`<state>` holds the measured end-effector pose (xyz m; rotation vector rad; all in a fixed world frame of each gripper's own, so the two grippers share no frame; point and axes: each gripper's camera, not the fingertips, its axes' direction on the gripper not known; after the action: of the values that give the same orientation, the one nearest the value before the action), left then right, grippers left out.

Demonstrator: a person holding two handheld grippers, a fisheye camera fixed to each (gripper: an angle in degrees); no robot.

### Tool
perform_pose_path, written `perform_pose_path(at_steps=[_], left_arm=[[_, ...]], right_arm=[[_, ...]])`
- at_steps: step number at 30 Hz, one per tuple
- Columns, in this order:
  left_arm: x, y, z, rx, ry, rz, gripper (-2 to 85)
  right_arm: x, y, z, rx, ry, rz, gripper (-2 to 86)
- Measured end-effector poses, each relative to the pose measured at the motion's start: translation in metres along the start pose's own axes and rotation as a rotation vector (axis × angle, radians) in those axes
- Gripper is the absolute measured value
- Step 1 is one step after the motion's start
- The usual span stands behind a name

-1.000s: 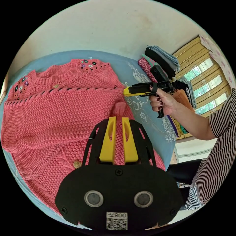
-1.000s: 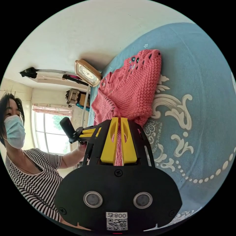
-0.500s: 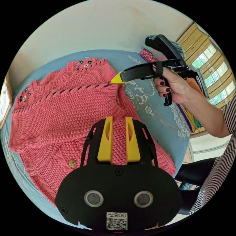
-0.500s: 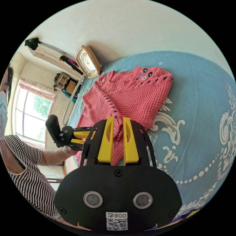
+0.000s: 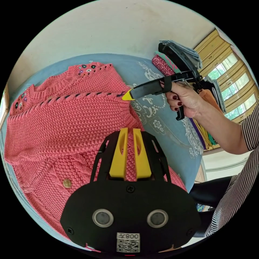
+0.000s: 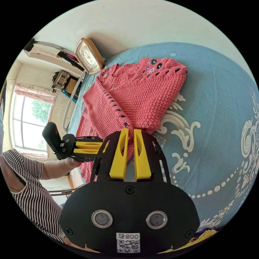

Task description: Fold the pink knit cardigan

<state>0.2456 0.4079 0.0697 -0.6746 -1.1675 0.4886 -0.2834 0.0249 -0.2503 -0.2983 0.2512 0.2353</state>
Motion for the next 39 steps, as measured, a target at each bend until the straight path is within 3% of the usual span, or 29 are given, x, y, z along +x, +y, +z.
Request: perform_pose_path(at_steps=[5,8,13,17,23,26,28,34,37,39], left_arm=[[-0.020,0.032,-0.050,0.161,0.097,-0.056,5.5],[-0.060,0.055,-0.079,0.214,-0.038,-0.185,4.9],[-0.146,0.095,-0.088,0.171,-0.181,-0.431,2.2],[-0.171,0.118,-0.091,0.202,-0.034,-0.432,0.7],[-0.191,0.154,-0.156,0.336,-0.330,-0.460,0.3],[-0.233,0.178,-0.157,0.278,-0.393,-0.558,0.3],[-0.257,0.192,-0.143,0.204,-0.345,-0.598,0.3],[-0.257,0.223,-0.162,0.344,-0.280,-0.578,0.2],[-0.271,0.232,-0.140,0.209,-0.280,-0.556,0.3],[-0.277,0.245,-0.148,0.288,-0.238,-0.609,0.4]], right_arm=[[-0.035,0.014,-0.023,0.110,0.113,0.005,2.0],[-0.071,0.017,-0.021,0.130,0.210,-0.067,0.9],[-0.116,0.009,0.054,-0.079,0.316,-0.227,0.0],[-0.122,0.023,0.071,-0.080,0.334,-0.230,-0.1],[-0.132,0.030,0.054,-0.040,0.306,-0.205,0.1],[-0.138,0.032,0.063,-0.060,0.358,-0.232,0.1],[-0.135,0.037,0.068,-0.049,0.338,-0.223,0.1],[-0.142,0.052,0.054,0.019,0.390,-0.213,0.1],[-0.126,0.056,0.063,0.010,0.327,-0.175,0.1],[-0.121,0.056,0.060,0.003,0.299,-0.156,0.1]])
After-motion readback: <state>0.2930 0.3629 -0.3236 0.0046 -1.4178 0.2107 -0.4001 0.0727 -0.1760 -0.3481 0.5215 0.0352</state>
